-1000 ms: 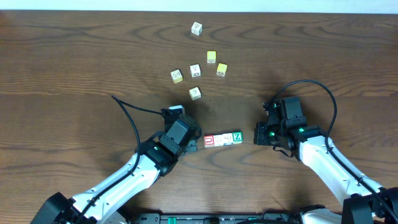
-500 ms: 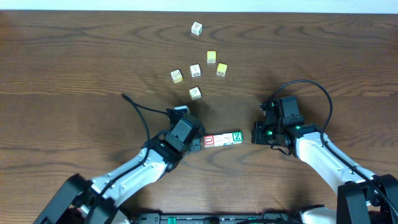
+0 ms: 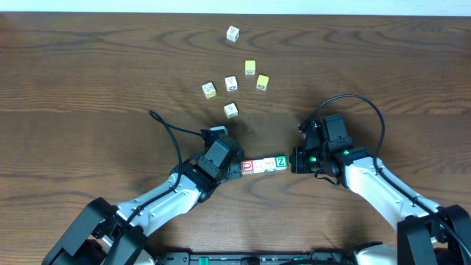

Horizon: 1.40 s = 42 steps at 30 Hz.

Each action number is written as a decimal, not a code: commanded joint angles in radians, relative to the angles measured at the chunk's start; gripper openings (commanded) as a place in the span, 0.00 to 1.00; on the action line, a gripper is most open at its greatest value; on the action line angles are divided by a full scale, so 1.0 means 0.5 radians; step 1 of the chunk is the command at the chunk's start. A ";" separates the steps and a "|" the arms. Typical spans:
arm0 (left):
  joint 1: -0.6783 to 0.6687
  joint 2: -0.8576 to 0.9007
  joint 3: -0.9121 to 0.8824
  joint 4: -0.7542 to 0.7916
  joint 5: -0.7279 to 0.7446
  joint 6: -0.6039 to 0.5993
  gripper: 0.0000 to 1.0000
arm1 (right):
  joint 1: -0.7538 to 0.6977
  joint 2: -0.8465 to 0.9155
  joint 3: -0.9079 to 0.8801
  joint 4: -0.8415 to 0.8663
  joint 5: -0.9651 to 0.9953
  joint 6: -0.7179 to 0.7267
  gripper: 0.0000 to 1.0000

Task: Lift 4 blocks
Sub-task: 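Close both grippers in on the row ends, left at U, right at Z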

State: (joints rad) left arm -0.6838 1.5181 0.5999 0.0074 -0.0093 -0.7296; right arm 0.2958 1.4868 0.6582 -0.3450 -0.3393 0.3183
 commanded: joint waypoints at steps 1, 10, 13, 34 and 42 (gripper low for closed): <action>-0.005 0.005 -0.020 -0.004 0.003 -0.002 0.07 | 0.045 0.073 -0.002 0.010 0.040 -0.002 0.01; -0.005 0.005 -0.020 -0.002 0.004 -0.002 0.07 | 0.056 0.134 -0.002 0.050 0.040 -0.002 0.01; -0.005 0.008 -0.020 0.006 0.004 -0.003 0.07 | 0.056 0.134 -0.002 0.050 0.040 -0.002 0.01; -0.005 0.140 -0.020 0.170 0.243 -0.005 0.07 | 0.056 0.134 -0.002 0.095 -0.020 -0.002 0.01; -0.005 0.140 -0.020 0.117 0.362 -0.004 0.07 | 0.056 0.134 -0.002 0.092 -0.020 -0.002 0.01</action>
State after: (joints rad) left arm -0.6838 1.5814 0.5999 0.0788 0.1410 -0.7300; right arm 0.3164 1.5482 0.6579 -0.3004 -0.3408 0.3187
